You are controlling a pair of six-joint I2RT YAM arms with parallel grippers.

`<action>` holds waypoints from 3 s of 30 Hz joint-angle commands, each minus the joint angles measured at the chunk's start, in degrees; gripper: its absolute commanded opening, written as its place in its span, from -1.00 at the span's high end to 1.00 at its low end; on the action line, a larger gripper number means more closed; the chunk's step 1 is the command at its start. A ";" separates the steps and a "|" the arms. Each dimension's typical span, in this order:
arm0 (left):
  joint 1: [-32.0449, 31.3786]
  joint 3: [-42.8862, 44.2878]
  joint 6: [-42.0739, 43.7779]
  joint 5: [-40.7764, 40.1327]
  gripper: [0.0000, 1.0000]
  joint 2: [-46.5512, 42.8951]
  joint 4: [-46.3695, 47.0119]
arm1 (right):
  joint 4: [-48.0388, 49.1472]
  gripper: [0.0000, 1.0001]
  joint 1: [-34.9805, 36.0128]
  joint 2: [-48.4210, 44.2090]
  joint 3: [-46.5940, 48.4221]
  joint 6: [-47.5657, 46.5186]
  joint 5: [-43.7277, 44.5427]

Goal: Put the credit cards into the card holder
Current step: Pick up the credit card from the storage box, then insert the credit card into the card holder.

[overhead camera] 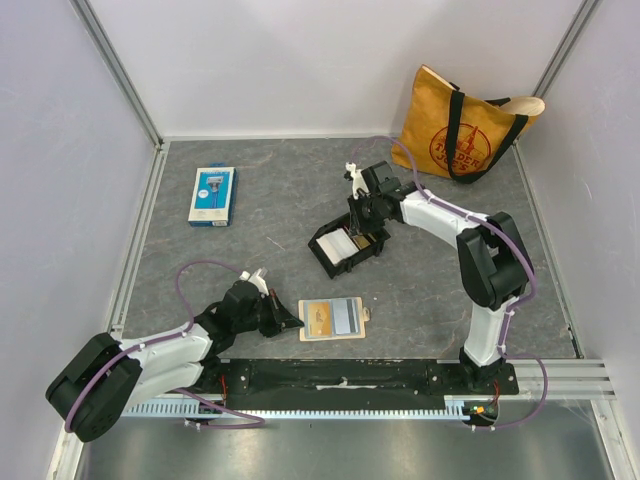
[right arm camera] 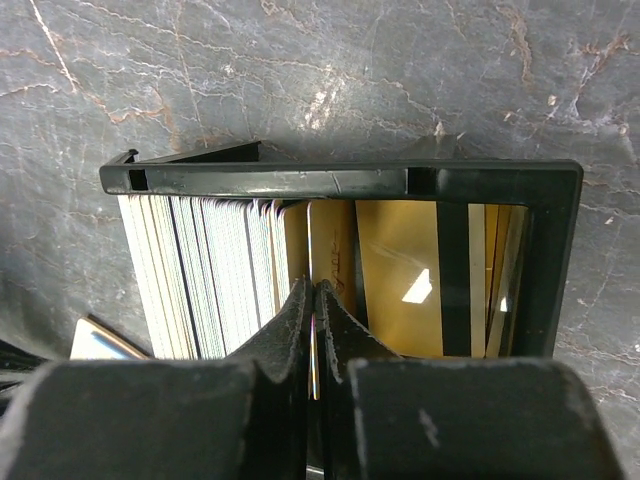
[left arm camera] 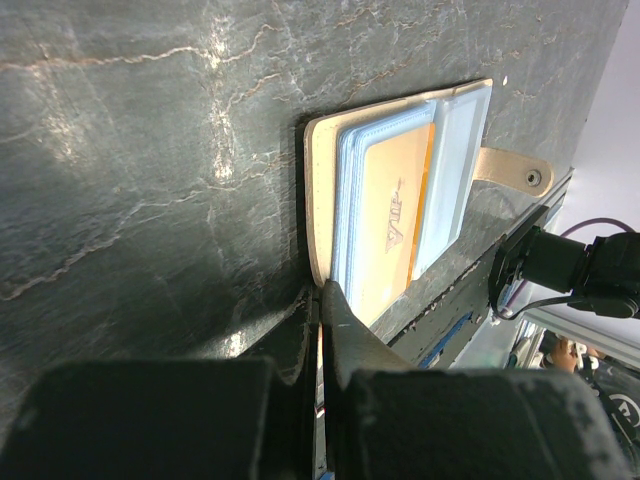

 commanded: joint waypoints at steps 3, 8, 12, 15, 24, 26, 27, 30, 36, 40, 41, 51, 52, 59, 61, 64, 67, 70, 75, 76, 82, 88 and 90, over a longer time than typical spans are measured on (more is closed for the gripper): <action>-0.04 -1.13 2.00 0.01 0.96 0.47 -2.39 | -4.49 0.85 2.40 1.77 1.35 -2.77 6.10; -0.04 -1.40 1.65 -0.07 0.97 0.03 -2.39 | -5.11 0.75 3.10 1.95 1.78 -3.04 7.85; -0.04 -1.75 1.47 -0.08 0.96 -0.76 -2.39 | -5.37 0.84 3.37 1.69 2.13 -3.48 7.94; -0.04 -1.84 1.47 -0.16 0.96 -1.20 -2.74 | -5.02 0.99 3.37 0.90 2.48 -3.30 8.29; -0.04 -1.75 1.65 -0.25 0.96 -2.52 -3.80 | -5.20 1.00 3.37 -7.53 4.07 -2.25 13.21; -0.04 -1.66 1.73 -0.34 0.96 -2.70 -3.97 | -5.64 1.00 3.46 -9.64 4.07 -1.89 14.70; -0.13 -1.83 1.73 -0.34 0.97 -2.70 -3.98 | -5.81 1.00 3.46 -10.44 4.07 -1.72 15.23; -0.04 -1.75 1.73 -0.25 0.96 -2.79 -3.98 | -6.95 1.00 3.81 -11.93 4.07 -0.84 17.68; -0.04 -1.49 1.82 -0.08 0.96 -2.70 -3.98 | -7.66 1.00 11.17 -14.48 3.11 8.62 36.72; -0.04 -1.40 1.73 -0.16 0.96 -2.78 -4.06 | -11.68 1.00 21.79 -16.68 3.18 21.64 60.95; -0.04 -1.31 1.82 -0.08 0.96 -2.70 -4.06 | -14.14 1.00 25.31 -16.34 4.32 24.53 67.29; -0.04 -1.31 2.00 0.01 0.96 -4.10 -5.47 | -31.64 1.00 39.40 -9.48 12.41 43.27 87.66; -0.13 -1.40 1.82 -0.07 0.96 -4.45 -5.47 | -31.74 1.00 40.01 -9.30 12.33 43.72 86.79; -0.13 -1.05 2.09 -0.16 0.97 -5.51 -6.70 | -10.16 1.00 41.43 -19.56 -3.10 37.13 63.00; -0.04 -1.04 2.17 0.10 0.96 -5.95 -6.61 | -2.59 1.00 41.43 -23.44 -9.26 37.57 55.79; -0.04 -0.96 2.44 0.45 0.97 -7.00 -6.61 | 3.40 1.00 41.51 -25.65 -15.25 40.02 50.06; -0.04 -0.96 2.26 0.89 0.96 -8.67 -6.61 | 8.49 1.00 41.51 -24.86 -18.86 41.79 45.66; -0.04 -1.13 1.91 1.59 0.96 -10.87 -6.70 | 14.91 1.00 42.21 -23.46 -21.41 43.01 41.97; -0.04 -1.31 1.12 1.77 0.97 -13.94 -8.19 | 17.74 1.00 42.92 -20.55 -22.03 44.51 41.61; -0.13 -1.31 0.94 1.86 0.96 -14.64 -8.63 | 18.09 1.00 43.01 -20.20 -22.03 44.69 41.08; -0.21 -0.96 0.33 1.60 0.97 -17.55 -10.04 | 17.04 1.00 44.85 -18.09 -21.07 45.39 43.01; -0.04 -0.87 0.59 1.59 0.97 -17.64 -10.83 | 13.96 1.00 45.82 -17.82 -20.10 45.66 46.35; -0.04 -0.96 0.50 1.51 0.96 -17.81 -10.83 | 14.14 1.00 46.17 -18.79 -20.19 45.13 47.05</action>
